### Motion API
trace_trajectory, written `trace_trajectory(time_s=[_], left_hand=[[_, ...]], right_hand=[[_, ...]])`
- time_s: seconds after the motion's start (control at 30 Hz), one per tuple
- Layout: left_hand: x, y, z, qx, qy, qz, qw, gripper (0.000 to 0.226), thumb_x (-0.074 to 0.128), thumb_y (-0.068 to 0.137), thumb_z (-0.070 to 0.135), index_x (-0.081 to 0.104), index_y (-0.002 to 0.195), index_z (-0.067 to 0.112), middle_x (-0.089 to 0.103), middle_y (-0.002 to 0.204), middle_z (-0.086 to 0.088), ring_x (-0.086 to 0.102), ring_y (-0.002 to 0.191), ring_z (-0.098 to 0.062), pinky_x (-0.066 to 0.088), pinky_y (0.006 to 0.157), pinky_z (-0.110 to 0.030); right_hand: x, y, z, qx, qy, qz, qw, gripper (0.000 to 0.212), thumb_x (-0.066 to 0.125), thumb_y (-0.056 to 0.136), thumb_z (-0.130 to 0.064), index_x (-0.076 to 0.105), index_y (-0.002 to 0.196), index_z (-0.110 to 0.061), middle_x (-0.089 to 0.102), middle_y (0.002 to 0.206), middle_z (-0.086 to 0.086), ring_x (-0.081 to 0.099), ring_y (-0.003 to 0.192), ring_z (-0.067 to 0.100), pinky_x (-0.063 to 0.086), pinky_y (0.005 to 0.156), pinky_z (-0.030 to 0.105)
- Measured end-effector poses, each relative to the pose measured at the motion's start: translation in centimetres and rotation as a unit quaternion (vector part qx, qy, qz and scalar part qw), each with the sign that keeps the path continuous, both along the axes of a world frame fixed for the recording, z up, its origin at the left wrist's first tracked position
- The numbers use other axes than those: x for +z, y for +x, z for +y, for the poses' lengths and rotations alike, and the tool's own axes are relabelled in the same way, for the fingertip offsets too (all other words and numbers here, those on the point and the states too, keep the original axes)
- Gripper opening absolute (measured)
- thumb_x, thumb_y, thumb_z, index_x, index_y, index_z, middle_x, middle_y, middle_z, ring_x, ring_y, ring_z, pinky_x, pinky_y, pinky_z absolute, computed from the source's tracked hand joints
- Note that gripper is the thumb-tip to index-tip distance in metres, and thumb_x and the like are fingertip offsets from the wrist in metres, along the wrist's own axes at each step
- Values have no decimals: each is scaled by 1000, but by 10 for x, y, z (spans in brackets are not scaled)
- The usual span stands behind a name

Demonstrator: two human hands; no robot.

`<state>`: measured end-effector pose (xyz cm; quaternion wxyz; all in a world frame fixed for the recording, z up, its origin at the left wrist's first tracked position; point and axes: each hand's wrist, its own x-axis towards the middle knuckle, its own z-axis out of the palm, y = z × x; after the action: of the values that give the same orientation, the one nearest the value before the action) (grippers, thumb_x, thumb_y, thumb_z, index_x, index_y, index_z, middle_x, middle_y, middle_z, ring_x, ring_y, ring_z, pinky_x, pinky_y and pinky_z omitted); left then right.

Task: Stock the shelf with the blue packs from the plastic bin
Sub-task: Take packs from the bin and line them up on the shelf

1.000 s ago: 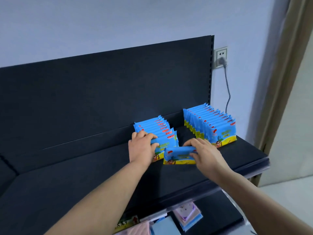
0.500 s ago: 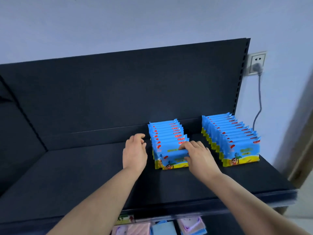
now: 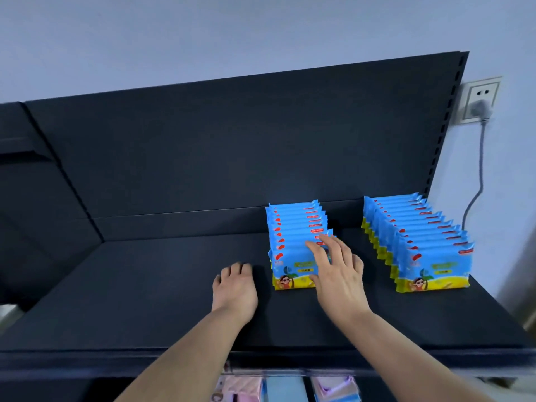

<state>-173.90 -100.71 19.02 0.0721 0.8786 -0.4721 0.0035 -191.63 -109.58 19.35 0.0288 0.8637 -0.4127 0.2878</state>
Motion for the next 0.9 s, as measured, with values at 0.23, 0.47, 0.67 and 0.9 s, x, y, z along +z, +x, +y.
trace_trajectory(time_s=[0.23, 0.47, 0.67, 0.9], left_hand=[[-6, 1, 0, -4, -34, -3, 999, 55, 43, 90, 7, 32, 143, 18, 32, 149, -3, 28, 137, -25, 22, 117, -38], [-7, 1, 3, -9, -55, -4, 998, 52, 44, 94, 10, 32, 143, 20, 32, 150, 0, 28, 139, -22, 21, 118, -35], [-4, -4, 3, -7, -42, -20, 999, 56, 47, 90, 5, 34, 143, 18, 34, 150, -1, 29, 139, -21, 24, 116, -36], [11, -9, 9, -25, -27, -80, 996, 49, 46, 88, 3, 41, 136, 14, 43, 141, -3, 36, 131, -22, 31, 111, -37]], right_hand=[[-22, 5, -2, -43, -56, 54, 996, 103, 81, 57, -8, 30, 144, -25, 35, 147, 13, 20, 141, 34, 20, 101, 51], [-25, 5, -5, -42, -46, 50, 997, 105, 81, 59, -8, 25, 146, -28, 28, 148, 11, 14, 142, 35, 24, 102, 54], [-21, 3, -3, -39, -37, 55, 997, 105, 80, 62, -9, 20, 147, -28, 29, 151, 9, 9, 142, 36, 31, 103, 58], [-10, -1, 3, -10, -65, 27, 997, 94, 82, 60, -10, 33, 139, -22, 39, 145, 10, 20, 140, 31, 34, 101, 58]])
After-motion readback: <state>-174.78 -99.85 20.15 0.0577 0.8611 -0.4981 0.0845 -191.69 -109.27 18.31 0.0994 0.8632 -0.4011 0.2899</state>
